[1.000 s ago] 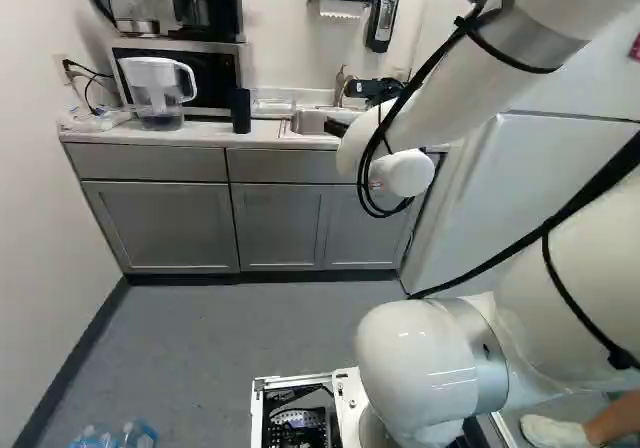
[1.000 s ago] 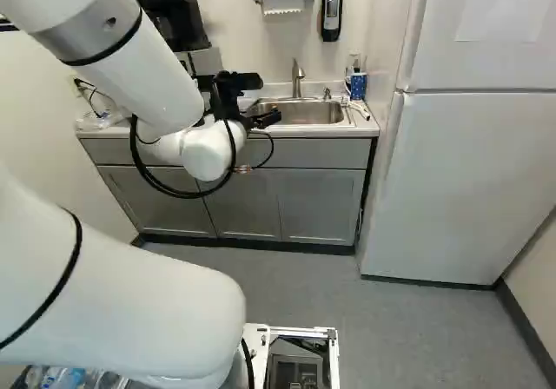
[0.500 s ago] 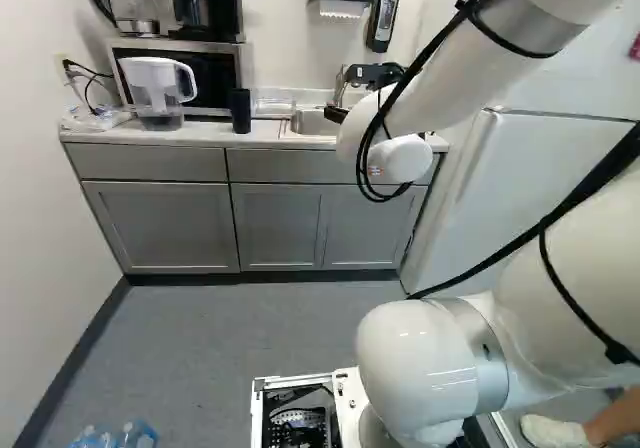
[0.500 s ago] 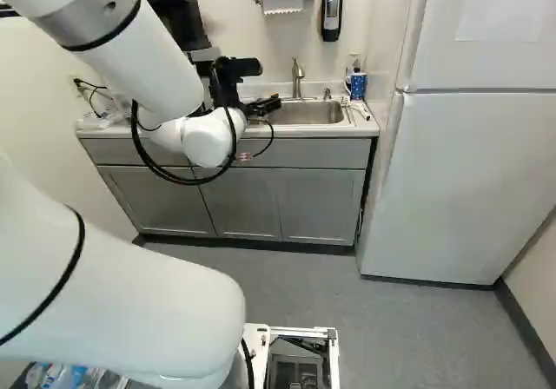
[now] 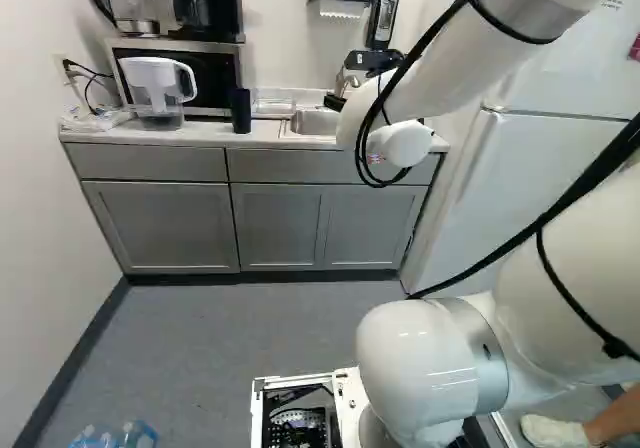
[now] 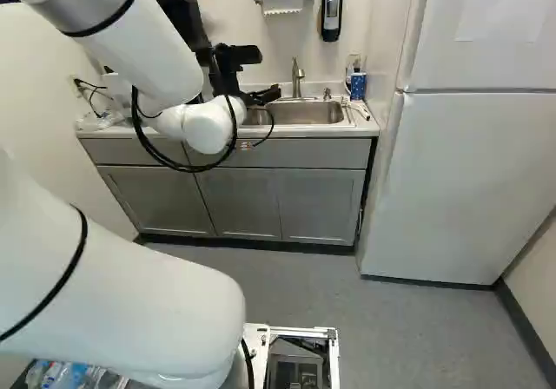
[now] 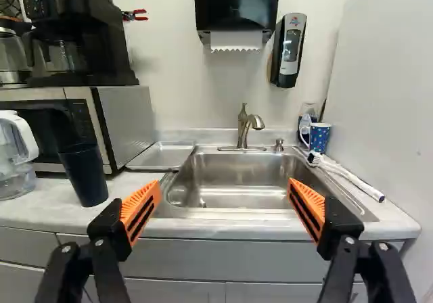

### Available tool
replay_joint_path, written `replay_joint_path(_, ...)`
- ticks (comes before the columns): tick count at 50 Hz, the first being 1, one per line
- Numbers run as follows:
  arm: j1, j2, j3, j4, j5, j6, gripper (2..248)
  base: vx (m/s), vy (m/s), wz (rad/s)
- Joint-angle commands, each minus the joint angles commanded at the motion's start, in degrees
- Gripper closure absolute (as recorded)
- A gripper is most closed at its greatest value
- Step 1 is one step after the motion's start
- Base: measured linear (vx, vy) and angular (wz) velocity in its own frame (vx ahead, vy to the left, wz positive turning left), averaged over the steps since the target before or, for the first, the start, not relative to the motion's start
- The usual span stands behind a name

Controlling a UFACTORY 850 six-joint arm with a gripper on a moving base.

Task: Rinse the cup and place it in the tray

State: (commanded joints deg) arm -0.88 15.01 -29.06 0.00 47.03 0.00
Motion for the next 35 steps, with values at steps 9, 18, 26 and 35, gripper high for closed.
replay_joint_path(9,0.01,-0.2,-1.29,0.0,-1.14,0.0,3,0.0,0.0,0.0)
replay_joint_path(18,0.01,-0.37,-2.55,0.0,-2.41,0.0,3,0.0,0.0,0.0)
replay_joint_path(26,0.02,-0.53,-3.67,0.0,-3.57,0.0,3,0.0,0.0,0.0)
replay_joint_path(35,0.03,-0.67,-4.9,0.0,-4.9,0.0,3,0.0,0.0,0.0)
